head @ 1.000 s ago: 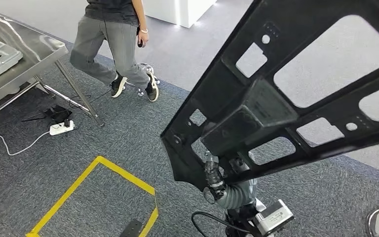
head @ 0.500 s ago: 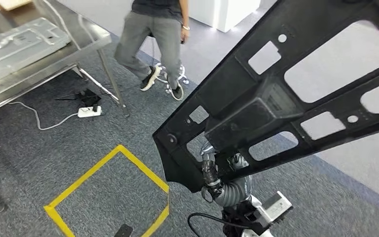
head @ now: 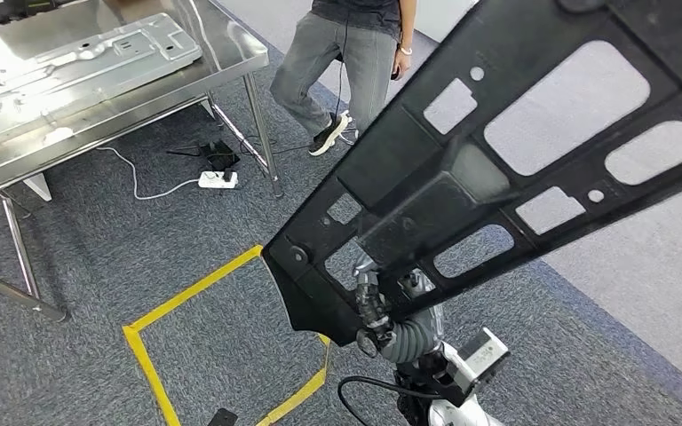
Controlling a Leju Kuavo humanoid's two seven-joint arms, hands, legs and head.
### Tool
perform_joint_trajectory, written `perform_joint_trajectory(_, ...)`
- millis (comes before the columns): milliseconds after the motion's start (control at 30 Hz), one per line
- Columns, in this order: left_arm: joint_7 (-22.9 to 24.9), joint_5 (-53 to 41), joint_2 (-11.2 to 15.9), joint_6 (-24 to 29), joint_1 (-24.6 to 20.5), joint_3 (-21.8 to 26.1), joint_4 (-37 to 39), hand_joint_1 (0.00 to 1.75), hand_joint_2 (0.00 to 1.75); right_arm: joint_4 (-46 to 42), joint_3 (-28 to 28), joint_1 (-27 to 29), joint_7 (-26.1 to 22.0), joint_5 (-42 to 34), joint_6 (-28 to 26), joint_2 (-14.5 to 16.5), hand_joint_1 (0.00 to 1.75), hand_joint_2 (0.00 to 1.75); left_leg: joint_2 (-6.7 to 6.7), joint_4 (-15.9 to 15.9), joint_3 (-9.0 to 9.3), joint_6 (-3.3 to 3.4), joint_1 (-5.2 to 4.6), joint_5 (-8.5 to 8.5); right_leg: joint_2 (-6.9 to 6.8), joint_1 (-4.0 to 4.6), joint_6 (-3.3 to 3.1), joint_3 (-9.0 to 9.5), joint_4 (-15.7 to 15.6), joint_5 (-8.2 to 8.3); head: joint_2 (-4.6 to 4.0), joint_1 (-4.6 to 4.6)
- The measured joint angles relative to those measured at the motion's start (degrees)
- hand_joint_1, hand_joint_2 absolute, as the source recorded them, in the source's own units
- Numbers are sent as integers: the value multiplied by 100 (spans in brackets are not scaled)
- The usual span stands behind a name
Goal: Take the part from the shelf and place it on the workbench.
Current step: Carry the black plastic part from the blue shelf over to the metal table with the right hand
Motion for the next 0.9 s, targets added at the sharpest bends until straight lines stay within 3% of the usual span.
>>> perform_joint_trajectory(33, 2, -3, 0, 1, -5, 0, 0, 0, 175, 12, 0, -5, -1, -1, 1, 10, 175, 175, 193, 318, -161, -26, -4, -150, -87, 13, -24, 19, -5, -13, 0, -19)
perform_joint_trajectory(67, 5, -11, -1, -1, -10, 0, 0, 0, 175, 23, 0, -6, -2, -1, 0, 16, 175, 175, 290, 684, -360, -45, 8, -304, -179, 23, -43, 29, -5, -29, 0, -30)
perform_joint_trajectory(133, 21, -36, -1, -8, -7, 0, 0, 0, 175, 54, 0, -5, 1, -2, 0, 16, 175, 175, 353, 1153, -636, -62, 26, -412, -361, 39, -56, 48, -3, -60, 0, -31)
perform_joint_trajectory(167, 32, -50, -1, -13, -2, 0, 0, 0, 175, 68, 0, -5, 2, -3, -1, 16, 175, 175, 367, 1093, -620, -58, 29, -317, -441, 43, -53, 61, -3, -76, 0, -31)
perform_joint_trajectory(200, 41, -65, 2, -17, 2, 0, 0, 0, 175, 79, 0, -5, 3, -3, -1, 19, 175, 175, 395, 824, -487, -44, 29, -139, -514, 49, -46, 84, -3, -94, 0, -32)
perform_joint_trajectory(267, 60, -84, 11, -20, -7, 0, 0, 0, 175, 92, 0, -9, 3, -3, -2, 31, 175, 175, 603, 57, -77, 30, -20, 163, -643, 70, -13, 143, -3, -141, 0, -31)
perform_joint_trajectory(333, 79, -90, 19, -20, -23, 0, 0, 0, 175, 99, 0, -14, 3, -3, -2, 44, 175, 175, 751, -343, 135, 113, -86, 227, -742, 91, 45, 186, -9, -184, 0, -28)
perform_joint_trajectory(400, 97, -89, 23, -20, -15, 1, 0, 0, 175, 101, 0, -20, 5, -3, 0, 49, 175, 175, 659, -380, 151, 168, -102, 204, -838, 104, 110, 232, -36, -214, 0, -27)
perform_joint_trajectory(433, 104, -87, 25, -19, -2, 1, 0, 0, 175, 103, 0, -27, 8, -3, 1, 50, 175, 175, 597, -416, 181, 190, -87, 212, -825, 99, 143, 258, -32, -239, -1, -24)
perform_joint_trajectory(500, 121, -92, 27, -18, -1, 2, 0, 0, 175, 110, 0, -50, 9, -1, 2, 52, 175, 175, 480, -501, 263, 250, -44, 240, -586, 84, 189, 177, 217, -406, -1, 0)
perform_joint_trajectory(567, 140, -120, 23, -19, -27, 2, 0, 0, 175, 124, 0, -63, 9, 6, -3, 52, 175, 175, 357, -528, 297, 304, -26, 247, -297, 64, 202, -171, 882, -710, -1, 32)
perform_joint_trajectory(600, 151, -139, 22, -20, -39, 2, 0, 0, 175, 133, 0, -62, 10, 7, -8, 51, 175, 175, 284, -524, 298, 322, -26, 242, -246, 61, 209, -377, 1222, -818, -1, 41)
perform_joint_trajectory(633, 164, -157, 20, -20, -41, 2, 0, 0, 175, 143, 0, -59, 10, 8, -14, 51, 175, 175, 204, -518, 302, 324, -24, 234, -228, 58, 219, -522, 1416, -824, 0, 45)
perform_joint_trajectory(667, 178, -169, 20, -20, -40, 2, 0, 0, 175, 150, 0, -58, 10, 8, -19, 51, 175, 175, 122, -506, 307, 319, -19, 223, -221, 52, 229, -578, 1418, -721, 0, 47)
perform_joint_trajectory(700, 191, -174, 20, -20, -39, 2, 0, 0, 175, 152, 0, -59, 9, 8, -24, 51, 175, 175, 35, -486, 313, 304, -11, 207, -202, 41, 237, -525, 1201, -516, 0, 48)
perform_joint_trajectory(767, 203, -177, 19, -20, -43, 2, 0, 0, 175, 155, 0, -61, 6, 8, -28, 51, 175, 175, -124, -423, 312, 255, -2, 158, 1, -1, 245, -263, 502, -114, -1, 50)
perform_joint_trajectory(833, 202, -177, 19, -19, -56, 1, 0, 0, 175, 158, 0, -58, 2, 11, -34, 51, 175, 175, -253, -365, 268, 189, 2, 124, 224, -26, 230, -89, 89, 4, 0, 50)
perform_joint_trajectory(867, 201, -177, 19, -19, -58, 1, 0, 0, 175, 161, 0, -57, 1, 14, -36, 51, 175, 175, -314, -362, 244, 150, 9, 126, 258, -16, 207, -69, 53, -28, 0, 50)
perform_joint_trajectory(900, 200, -176, 20, -19, -55, 0, 0, 0, 175, 162, 0, -58, -1, 16, -38, 54, 175, 175, -371, -372, 225, 113, 23, 134, 210, -15, 171, -50, 32, -24, 1, 49)
